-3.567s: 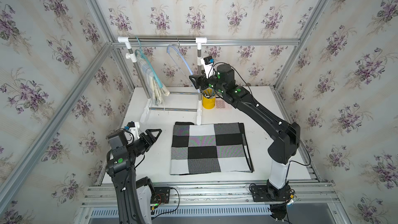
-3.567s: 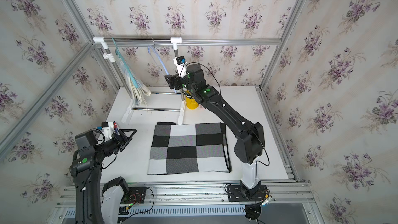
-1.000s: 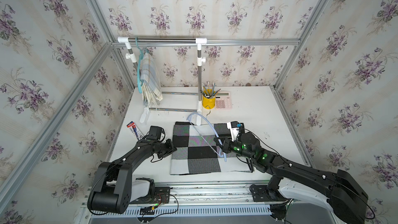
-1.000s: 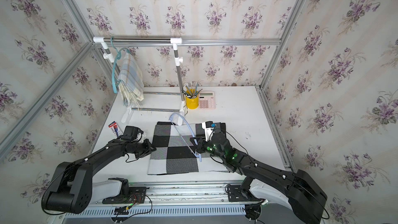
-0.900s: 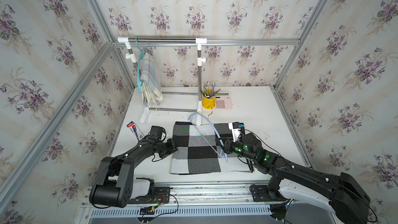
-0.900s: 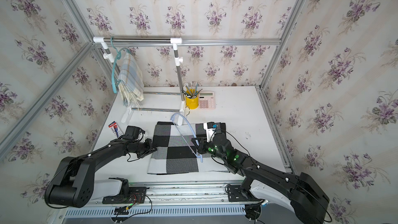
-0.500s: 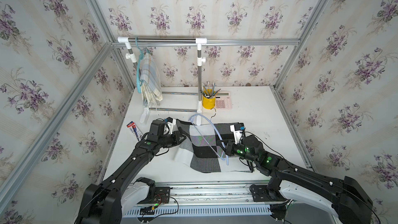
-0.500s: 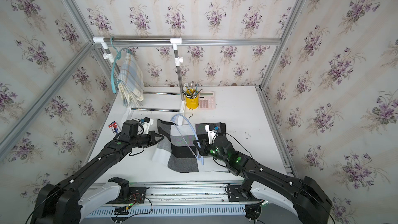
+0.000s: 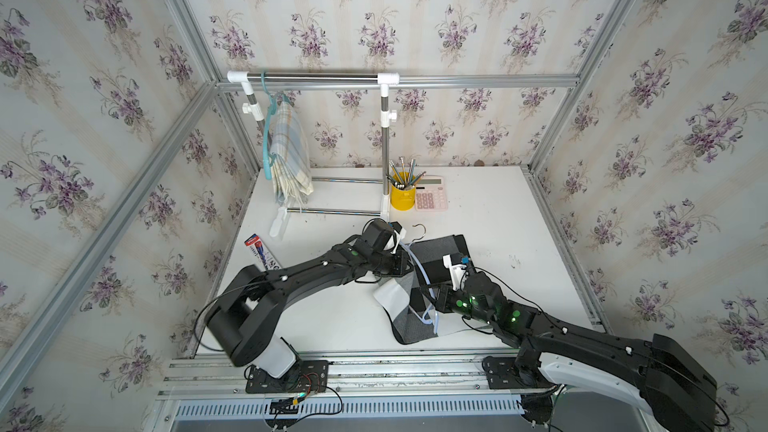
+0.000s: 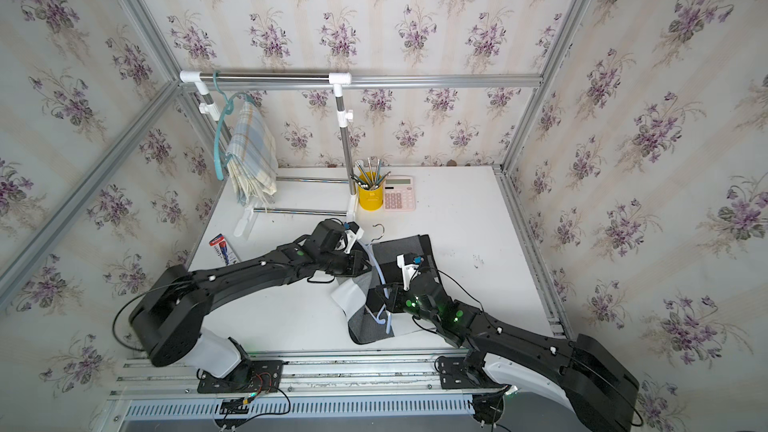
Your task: Hang the scarf on the hanger
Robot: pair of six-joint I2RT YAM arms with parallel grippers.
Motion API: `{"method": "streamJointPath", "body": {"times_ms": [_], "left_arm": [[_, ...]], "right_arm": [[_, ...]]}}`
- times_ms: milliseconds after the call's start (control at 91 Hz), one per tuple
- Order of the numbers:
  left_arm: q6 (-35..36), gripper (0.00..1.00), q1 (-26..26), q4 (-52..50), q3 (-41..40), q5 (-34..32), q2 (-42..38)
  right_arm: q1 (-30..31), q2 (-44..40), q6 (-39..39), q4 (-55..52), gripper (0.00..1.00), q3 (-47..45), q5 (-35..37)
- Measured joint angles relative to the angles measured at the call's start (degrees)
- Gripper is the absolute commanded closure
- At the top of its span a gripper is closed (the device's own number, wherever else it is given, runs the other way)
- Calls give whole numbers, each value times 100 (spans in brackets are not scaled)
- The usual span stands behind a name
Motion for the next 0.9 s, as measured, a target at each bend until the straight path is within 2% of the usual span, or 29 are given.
{"method": "streamJointPath", "body": {"times_ms": [121,231,330,363,396,451,516,703,824,901], "left_arm": [[-116,100,-179,354,153,-144,745],[-136,99,-304,525,334,-223,1062],[-146,71,-317,358,472,-227,1132],[20,55,-315,221,525,-256,1106],[138,44,-302,37,573,-293,1069],[356,36,-282,-433,680,-328,946],[529,34,-275,-953,850,-323,739],[872,33,-192,-1788,1176,-162,-13],[975,31,-190,-1305,778,387,-723],[968,30,-181,-1163,400,476,-907]], "right_arm": [[20,-2,-26,109,100,-181,66],[22,120,-232,330,100,-356,59],[17,260,-448,564,100,-466,111],[17,306,-514,619,100,-485,146],[11,332,-588,649,100,-509,203],[9,387,-739,654,100,-551,286],[9,400,-874,660,100,-586,317],[22,426,-1008,1036,100,-566,260],[31,579,-1064,743,100,-555,13],[33,638,-1069,621,100,-555,-20]]}}
